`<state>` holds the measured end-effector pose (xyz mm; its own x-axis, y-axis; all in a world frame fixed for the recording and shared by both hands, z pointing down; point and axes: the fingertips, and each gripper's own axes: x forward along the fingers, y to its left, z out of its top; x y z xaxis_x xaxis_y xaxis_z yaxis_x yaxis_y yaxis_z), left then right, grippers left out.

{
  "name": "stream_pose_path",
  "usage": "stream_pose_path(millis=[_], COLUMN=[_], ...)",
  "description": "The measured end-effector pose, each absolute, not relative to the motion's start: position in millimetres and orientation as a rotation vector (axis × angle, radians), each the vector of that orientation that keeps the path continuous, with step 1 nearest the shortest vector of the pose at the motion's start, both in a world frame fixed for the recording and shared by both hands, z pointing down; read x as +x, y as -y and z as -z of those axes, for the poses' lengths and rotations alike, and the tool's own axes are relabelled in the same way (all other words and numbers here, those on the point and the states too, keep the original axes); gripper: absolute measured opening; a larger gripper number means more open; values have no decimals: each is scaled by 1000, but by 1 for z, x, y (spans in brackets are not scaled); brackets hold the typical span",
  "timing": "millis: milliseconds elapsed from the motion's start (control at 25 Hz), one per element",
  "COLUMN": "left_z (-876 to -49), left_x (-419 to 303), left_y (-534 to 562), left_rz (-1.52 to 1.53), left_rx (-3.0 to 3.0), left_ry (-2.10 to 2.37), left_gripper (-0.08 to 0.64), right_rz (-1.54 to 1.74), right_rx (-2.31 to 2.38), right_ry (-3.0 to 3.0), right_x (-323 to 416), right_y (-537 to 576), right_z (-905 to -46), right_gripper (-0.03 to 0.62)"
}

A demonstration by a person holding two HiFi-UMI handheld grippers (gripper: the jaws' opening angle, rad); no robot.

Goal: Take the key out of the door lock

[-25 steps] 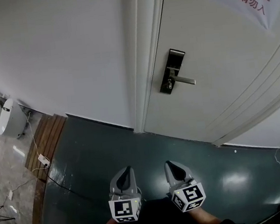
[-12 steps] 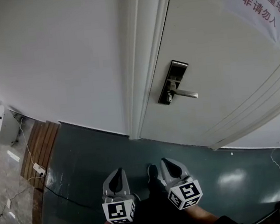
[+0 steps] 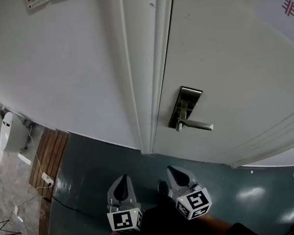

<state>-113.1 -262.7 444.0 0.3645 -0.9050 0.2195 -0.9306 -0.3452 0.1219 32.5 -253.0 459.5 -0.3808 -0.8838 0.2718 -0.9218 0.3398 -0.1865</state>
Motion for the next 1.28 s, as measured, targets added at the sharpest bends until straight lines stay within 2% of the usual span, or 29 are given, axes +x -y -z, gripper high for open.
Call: stream_pose_path(millis=[320, 720, 800, 840, 1280], left_z=[-437, -437, -437, -438, -446], left_x=[-61, -27, -23, -22, -16], left_y=[312, 343, 351, 356, 390], left_rz=[-202, -237, -232, -232, -211], left_rx=[2419, 2479, 2504, 2511, 2591], left_ry=[1668, 1622, 1591, 1574, 1412], left_gripper=[18, 18, 18, 18, 18], right_rz=[-591, -831, -939, -1012, -1822], right_rx=[1648, 1573, 1573, 1579, 1662], right_ry=[2515, 2616, 2637, 2646, 2652], right_x=[87, 110, 110, 111, 123], right_y=[304, 332, 337, 340, 378], right_z=[-466, -481, -484, -486, -501], right_gripper=[-8, -8, 4, 37, 84])
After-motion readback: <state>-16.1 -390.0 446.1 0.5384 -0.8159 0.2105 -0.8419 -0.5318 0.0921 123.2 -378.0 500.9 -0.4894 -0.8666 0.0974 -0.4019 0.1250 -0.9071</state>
